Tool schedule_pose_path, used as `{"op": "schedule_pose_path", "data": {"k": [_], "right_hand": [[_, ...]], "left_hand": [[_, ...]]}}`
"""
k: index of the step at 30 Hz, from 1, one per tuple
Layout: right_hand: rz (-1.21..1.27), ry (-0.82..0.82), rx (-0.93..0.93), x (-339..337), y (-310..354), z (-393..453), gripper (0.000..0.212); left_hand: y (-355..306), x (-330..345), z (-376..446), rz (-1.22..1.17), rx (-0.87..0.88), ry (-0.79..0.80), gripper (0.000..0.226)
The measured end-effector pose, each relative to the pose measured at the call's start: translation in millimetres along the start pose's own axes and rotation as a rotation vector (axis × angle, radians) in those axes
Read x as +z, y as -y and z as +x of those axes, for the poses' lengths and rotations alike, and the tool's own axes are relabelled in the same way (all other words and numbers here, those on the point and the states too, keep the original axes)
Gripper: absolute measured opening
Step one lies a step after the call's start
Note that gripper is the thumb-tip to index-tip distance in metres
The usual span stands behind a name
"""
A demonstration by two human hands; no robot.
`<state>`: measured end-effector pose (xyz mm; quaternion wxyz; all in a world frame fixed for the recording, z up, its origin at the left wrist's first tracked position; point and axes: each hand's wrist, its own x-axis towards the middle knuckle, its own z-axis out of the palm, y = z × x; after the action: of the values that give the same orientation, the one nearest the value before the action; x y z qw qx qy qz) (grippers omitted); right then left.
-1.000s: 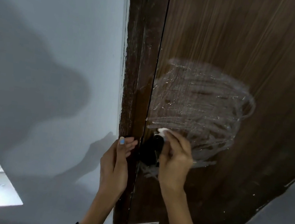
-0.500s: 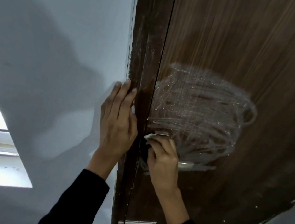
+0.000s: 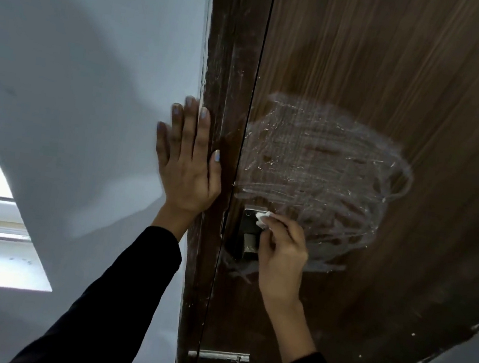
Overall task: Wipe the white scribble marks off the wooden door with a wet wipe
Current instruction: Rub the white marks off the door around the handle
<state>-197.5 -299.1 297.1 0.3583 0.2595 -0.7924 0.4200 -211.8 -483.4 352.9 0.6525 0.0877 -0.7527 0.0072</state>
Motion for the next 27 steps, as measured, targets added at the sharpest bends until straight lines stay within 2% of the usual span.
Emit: {"op": "schedule_pose_path", "data": {"k": [2,5,7,10,12,16,18,21,23,27], "right_hand": [[0.003,0.001,-0.015,5.7,5.7,1.8,0.029],[-0.007,0.131,-0.092,10.5,10.0,-5.6,0.029],[-0.013,0.186,-0.069,8.5,10.1,-7.8,0.028],[0.036,0.052,-0.008,8.1,10.9,3.4,0.027],[0.001,0.008,-0.04,9.3,12.8,9.1,0.03],[-0.083,0.176,-0.144,6.8,12.4,0.0,0.034],[-0.122,0.221,-0.133,1.8,8.3,-4.3,0.033],[-0.073,0.087,-0.032,0.2,8.7,2.3,0.029],[-0.037,0.015,-0.044,3.8,14.9,8.7,0.027],[-0.065,0.126,-0.052,6.5,20.5,1.3,0.026]], "left_hand": [[-0.5,0.5,-1.0,-0.004,0.004,-0.005,0.056],[0.1,1.4,-2.1,-0.007,0.006,-0.021,0.056],[0.6,2.7,-2.4,-0.002,0.004,-0.031,0.056],[1.9,3.8,-3.3,0.011,-0.001,-0.033,0.056],[2.0,4.5,-4.5,0.015,-0.007,-0.032,0.056],[3.0,5.8,-6.1,0.013,-0.014,-0.033,0.056],[3.4,6.0,-6.5,0.011,-0.011,-0.036,0.056],[3.4,6.0,-5.7,0.013,-0.005,-0.04,0.055],[2.9,5.8,-5.6,0.016,-0.007,-0.045,0.055],[3.7,5.9,-5.4,0.016,-0.015,-0.045,0.054]]}}
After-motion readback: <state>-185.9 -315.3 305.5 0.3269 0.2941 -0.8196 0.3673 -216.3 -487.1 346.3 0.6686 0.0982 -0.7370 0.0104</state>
